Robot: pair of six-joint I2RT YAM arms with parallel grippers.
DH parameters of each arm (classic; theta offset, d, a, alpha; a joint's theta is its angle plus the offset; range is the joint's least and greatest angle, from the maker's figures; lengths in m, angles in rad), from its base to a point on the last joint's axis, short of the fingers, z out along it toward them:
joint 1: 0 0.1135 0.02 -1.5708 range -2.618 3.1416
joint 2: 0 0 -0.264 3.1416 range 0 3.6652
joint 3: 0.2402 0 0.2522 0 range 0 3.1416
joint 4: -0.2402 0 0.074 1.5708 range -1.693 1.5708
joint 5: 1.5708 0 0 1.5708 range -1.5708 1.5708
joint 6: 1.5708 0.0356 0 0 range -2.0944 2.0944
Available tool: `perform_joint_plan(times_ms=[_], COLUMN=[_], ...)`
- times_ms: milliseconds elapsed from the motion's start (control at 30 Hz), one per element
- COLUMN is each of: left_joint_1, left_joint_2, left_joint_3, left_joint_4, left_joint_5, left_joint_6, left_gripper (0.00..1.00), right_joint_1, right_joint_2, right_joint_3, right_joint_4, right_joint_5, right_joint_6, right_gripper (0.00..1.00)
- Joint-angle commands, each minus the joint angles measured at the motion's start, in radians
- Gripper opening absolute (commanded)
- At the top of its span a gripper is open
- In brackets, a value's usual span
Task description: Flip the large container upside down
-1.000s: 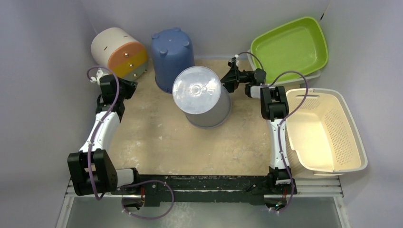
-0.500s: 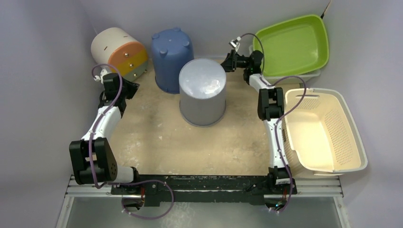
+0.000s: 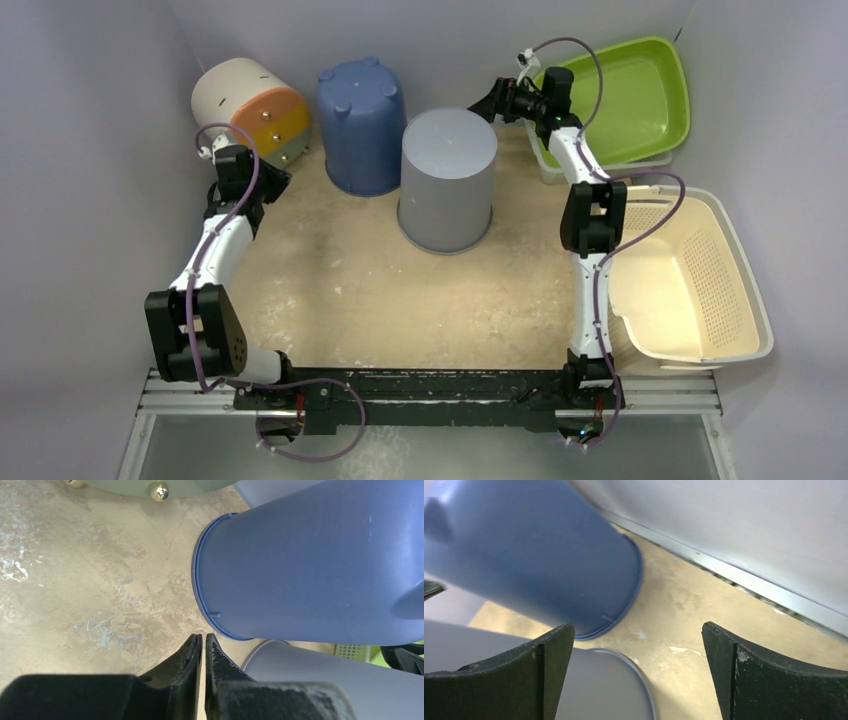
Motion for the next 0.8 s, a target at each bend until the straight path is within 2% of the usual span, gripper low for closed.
perform_joint_plan(times_ms=[0, 133, 233, 367, 467, 600, 767], left_joint_1=[-0.001, -0.002, -0.001, -0.001, -0.001, -0.001, 0.000], left_joint_2=[-0.006, -0.021, -0.037, -0.040, -0.043, -0.054, -0.060], left_joint_3=[0.067, 0.080, 0.101, 0.168, 0.202, 0.239, 0.326], left_joint_4=[-0.068, -0.112, -0.155, -0.234, -0.259, -0.263, -0.289], left_joint_5=[-0.022, -0.038, -0.064, -0.090, -0.109, -0.114, -0.117], left_joint_6=[0.094, 0.125, 0.159, 0.214, 0.232, 0.236, 0.247], left_gripper=[0.14, 0.43, 0.52, 0.57, 0.59, 0.62, 0.63], right_joint_1=[0.057, 0.094, 0.120, 0.153, 0.196, 0.338, 0.490], right_joint_2=[-0.113, -0.204, -0.297, -0.417, -0.472, -0.480, -0.425], right_joint_3=[0.011, -0.103, -0.251, -0.435, -0.507, -0.512, -0.417], right_joint_4=[-0.270, -0.359, -0.363, -0.361, -0.387, -0.459, -0.497], right_joint_5=[0.301, 0.474, 0.574, 0.678, 0.704, 0.704, 0.652], right_joint_6=[-0.274, -0.342, -0.346, -0.352, -0.358, -0.368, -0.330], right_gripper=[1.00, 1.00, 1.00, 1.00, 1.00, 1.00, 1.00])
